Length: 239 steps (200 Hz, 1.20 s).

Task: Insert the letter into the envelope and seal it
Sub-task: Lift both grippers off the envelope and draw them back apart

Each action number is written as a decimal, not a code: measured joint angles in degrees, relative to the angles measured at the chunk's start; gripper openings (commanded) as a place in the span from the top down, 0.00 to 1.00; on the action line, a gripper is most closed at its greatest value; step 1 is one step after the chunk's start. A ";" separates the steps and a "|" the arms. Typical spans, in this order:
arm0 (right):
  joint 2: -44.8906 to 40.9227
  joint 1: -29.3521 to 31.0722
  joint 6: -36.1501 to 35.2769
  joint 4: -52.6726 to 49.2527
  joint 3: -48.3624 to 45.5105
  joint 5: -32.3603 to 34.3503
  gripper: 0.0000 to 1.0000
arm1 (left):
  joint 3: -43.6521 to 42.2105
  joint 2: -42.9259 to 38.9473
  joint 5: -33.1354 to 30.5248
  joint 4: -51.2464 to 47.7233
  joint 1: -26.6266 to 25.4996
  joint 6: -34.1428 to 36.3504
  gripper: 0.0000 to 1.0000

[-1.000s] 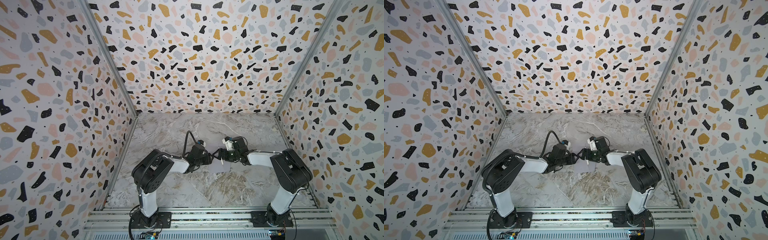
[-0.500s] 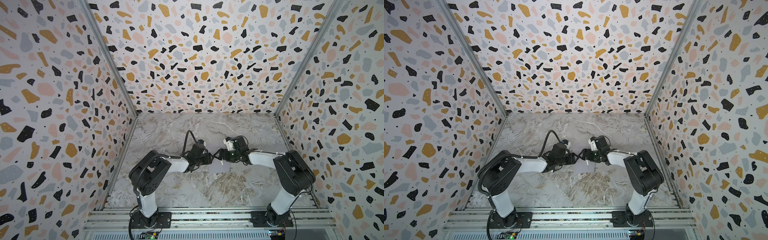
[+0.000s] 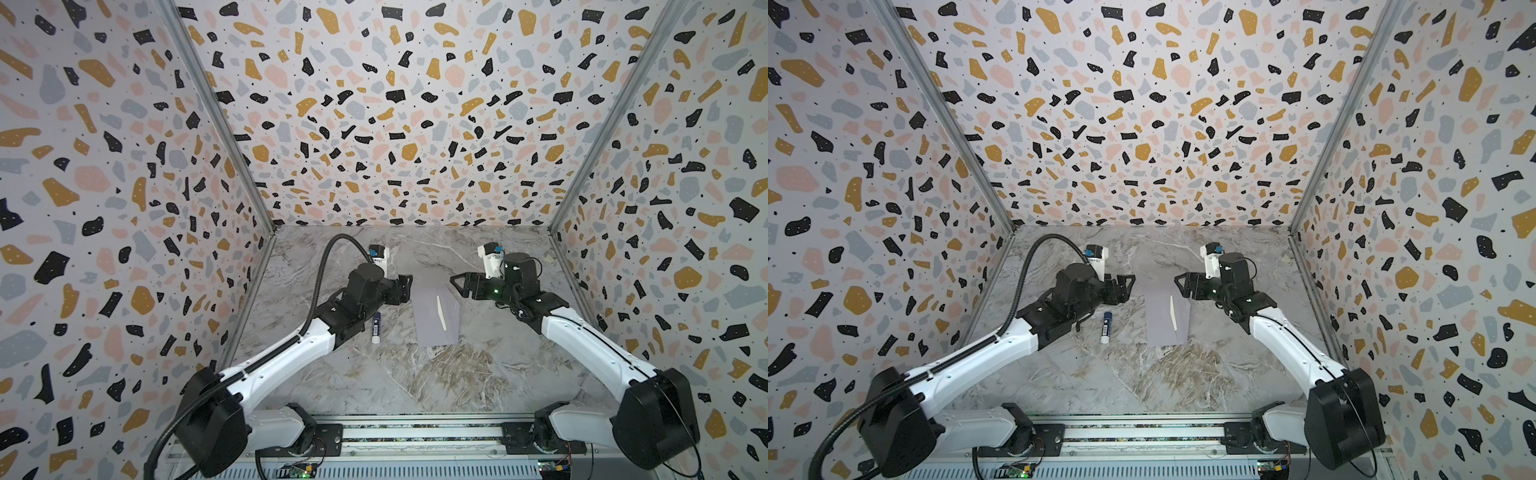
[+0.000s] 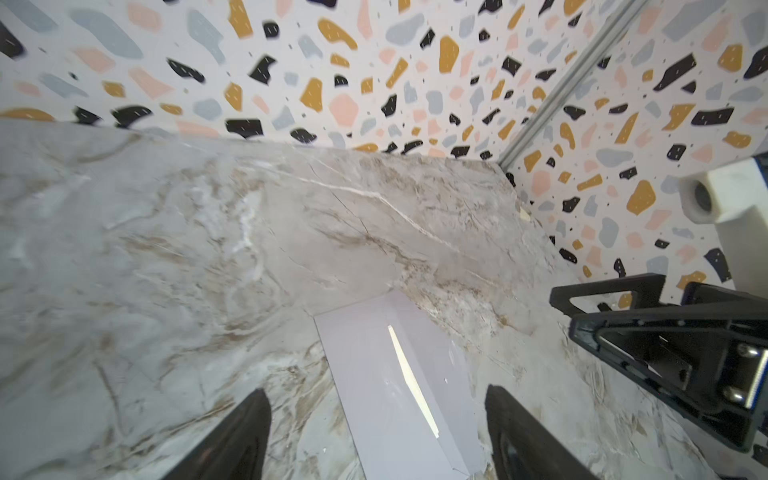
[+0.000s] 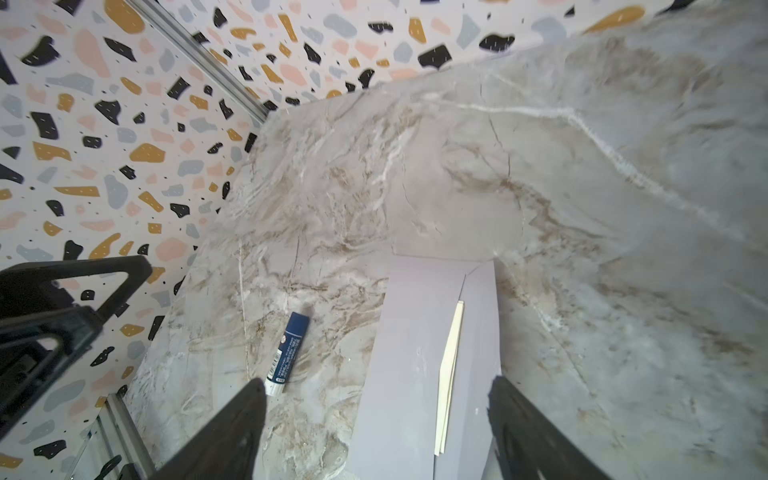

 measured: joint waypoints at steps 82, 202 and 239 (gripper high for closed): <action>-14.03 -6.32 -5.01 -2.71 -9.01 0.70 0.01 | -10.71 -12.52 -8.52 -5.14 0.74 4.35 0.00; -18.95 -12.41 -4.85 -3.63 -15.43 -1.31 0.01 | -19.76 -14.10 -12.87 -2.91 4.98 -1.77 0.00; -18.88 -12.41 -4.83 -2.95 -15.47 -2.71 0.01 | -19.56 -7.93 -10.71 -3.89 5.27 -3.65 0.00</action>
